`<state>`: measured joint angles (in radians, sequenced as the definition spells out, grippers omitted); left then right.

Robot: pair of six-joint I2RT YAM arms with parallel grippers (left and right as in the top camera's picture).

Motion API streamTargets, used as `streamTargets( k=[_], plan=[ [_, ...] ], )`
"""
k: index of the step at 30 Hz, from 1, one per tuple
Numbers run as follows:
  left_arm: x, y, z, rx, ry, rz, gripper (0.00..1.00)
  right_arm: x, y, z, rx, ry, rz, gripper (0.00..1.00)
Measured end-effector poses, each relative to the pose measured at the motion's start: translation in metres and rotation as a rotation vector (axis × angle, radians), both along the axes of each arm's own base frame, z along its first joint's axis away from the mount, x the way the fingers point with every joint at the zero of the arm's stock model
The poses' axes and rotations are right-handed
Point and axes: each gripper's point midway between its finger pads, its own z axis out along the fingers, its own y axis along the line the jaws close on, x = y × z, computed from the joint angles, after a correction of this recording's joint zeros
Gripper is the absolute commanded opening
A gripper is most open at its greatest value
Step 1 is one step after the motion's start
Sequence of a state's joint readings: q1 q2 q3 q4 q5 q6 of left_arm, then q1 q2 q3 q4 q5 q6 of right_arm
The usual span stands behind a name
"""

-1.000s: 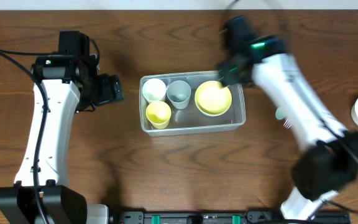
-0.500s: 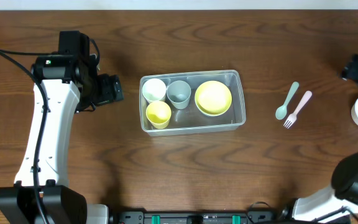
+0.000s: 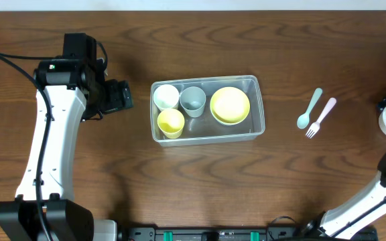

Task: Pack container
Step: 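Grasp the white cup at the right edge with right gripper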

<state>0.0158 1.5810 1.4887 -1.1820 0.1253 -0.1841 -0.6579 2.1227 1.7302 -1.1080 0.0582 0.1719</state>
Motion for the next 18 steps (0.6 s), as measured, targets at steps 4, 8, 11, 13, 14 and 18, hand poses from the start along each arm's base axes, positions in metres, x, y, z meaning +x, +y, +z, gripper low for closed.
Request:
streamTargets(
  k=[4,8,11,13,14,18],
  plan=[
    [0.000,0.000,0.000,0.000,0.000,0.000,0.94,-0.002,0.006,-0.031,0.060,0.049,0.006,0.78],
    [0.000,0.000,0.000,0.000,0.000,0.000,0.94,-0.007,0.014,-0.050,0.108,0.091,0.019,0.66],
    [0.000,0.000,0.000,0.000,0.000,0.000,0.94,-0.008,0.019,-0.053,0.127,0.100,0.023,0.58],
    [0.000,0.000,0.000,0.000,0.000,0.000,0.94,-0.008,0.020,-0.053,0.131,0.099,0.029,0.49],
    [0.000,0.000,0.000,0.000,0.000,0.000,0.94,-0.008,0.021,-0.053,0.133,0.100,0.030,0.43],
    [0.000,0.000,0.000,0.000,0.000,0.000,0.94,-0.006,0.026,-0.052,0.148,0.094,0.040,0.17]
  ],
)
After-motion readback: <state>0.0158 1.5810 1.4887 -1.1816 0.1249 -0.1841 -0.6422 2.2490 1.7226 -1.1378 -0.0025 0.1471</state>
